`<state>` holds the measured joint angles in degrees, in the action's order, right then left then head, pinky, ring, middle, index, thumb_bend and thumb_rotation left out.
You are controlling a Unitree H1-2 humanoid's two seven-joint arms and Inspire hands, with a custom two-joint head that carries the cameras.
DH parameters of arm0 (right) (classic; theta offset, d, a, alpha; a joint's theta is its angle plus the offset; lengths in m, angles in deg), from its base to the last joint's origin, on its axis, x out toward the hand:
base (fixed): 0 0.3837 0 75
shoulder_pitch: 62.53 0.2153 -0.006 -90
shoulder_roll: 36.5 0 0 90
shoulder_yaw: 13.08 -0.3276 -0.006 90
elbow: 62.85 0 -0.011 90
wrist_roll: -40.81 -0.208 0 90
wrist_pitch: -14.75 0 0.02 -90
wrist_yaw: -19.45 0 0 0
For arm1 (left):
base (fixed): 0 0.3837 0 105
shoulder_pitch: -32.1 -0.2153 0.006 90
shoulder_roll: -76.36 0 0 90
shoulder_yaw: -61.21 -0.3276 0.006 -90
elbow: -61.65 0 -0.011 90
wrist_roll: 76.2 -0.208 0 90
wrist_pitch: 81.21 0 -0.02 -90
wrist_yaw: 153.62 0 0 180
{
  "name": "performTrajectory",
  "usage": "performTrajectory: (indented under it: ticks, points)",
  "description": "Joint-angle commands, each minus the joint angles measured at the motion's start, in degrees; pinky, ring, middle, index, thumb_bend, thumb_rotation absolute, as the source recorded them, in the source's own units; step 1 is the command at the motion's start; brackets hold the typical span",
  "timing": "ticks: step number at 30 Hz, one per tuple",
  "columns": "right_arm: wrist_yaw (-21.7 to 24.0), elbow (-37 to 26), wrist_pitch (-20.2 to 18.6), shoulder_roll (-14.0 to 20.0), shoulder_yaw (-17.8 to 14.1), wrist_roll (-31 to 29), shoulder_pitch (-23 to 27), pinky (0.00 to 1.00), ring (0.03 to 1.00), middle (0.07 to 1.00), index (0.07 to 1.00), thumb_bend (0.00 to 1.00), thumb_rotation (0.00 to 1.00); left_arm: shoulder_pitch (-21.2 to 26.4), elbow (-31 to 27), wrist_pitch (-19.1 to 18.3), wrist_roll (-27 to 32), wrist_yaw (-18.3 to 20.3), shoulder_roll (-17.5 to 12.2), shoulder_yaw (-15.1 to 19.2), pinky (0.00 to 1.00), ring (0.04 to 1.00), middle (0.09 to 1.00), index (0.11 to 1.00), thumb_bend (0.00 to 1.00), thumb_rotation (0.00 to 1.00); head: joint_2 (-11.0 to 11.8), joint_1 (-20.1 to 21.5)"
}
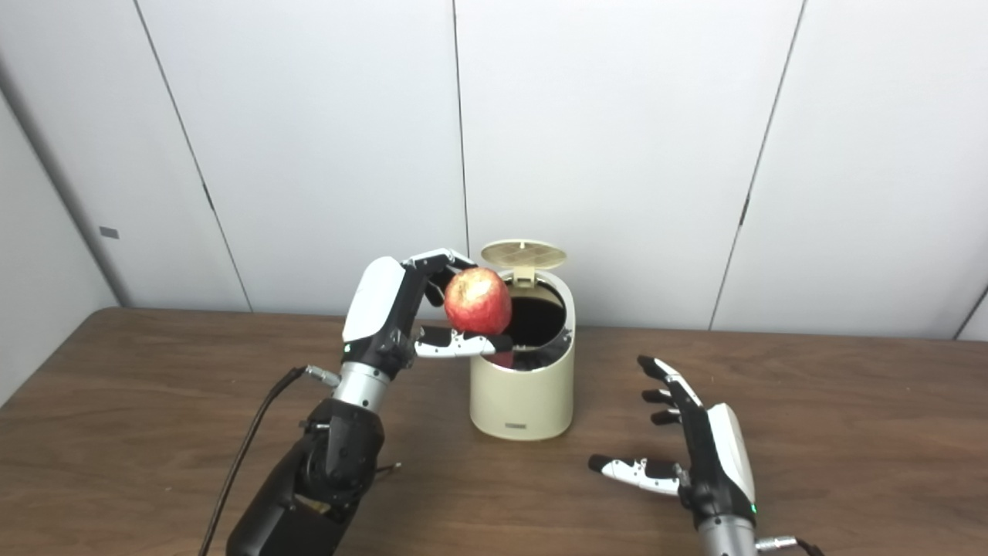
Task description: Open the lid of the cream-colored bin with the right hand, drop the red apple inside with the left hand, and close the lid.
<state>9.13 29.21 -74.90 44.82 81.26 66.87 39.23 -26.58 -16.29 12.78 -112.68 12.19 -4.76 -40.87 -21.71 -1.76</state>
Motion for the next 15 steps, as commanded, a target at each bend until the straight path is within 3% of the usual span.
performTrajectory:
  ticks: [1, 7, 15]
  points:
    - [-0.7, -1.9, 1.3, -0.3, 0.0, 0.2, 2.1, 0.64, 0.752, 0.847, 0.831, 0.77, 0.1, 3.9, 0.2, 2.1, -0.6, -2.3, 0.6, 0.1, 0.42, 0.484, 0.488, 0.478, 0.53, 0.0, 0.0, 0.1]
    - [-1.2, -2.0, 1.6, -0.6, 0.1, 0.6, 2.0, 0.64, 0.746, 0.842, 0.826, 0.77, 0.11, 4.6, 3.7, 3.2, 0.2, -3.1, 1.4, 0.1, 0.39, 0.477, 0.487, 0.479, 0.53, 0.0, 0.0, 0.9]
    - [-1.1, -2.7, 1.4, -1.0, 0.3, 0.7, 1.7, 0.63, 0.746, 0.844, 0.823, 0.77, 0.08, 5.5, 7.8, 5.5, 0.4, -5.4, 2.0, 0.0, 0.46, 0.508, 0.481, 0.487, 0.52, 0.0, -0.2, 1.4]
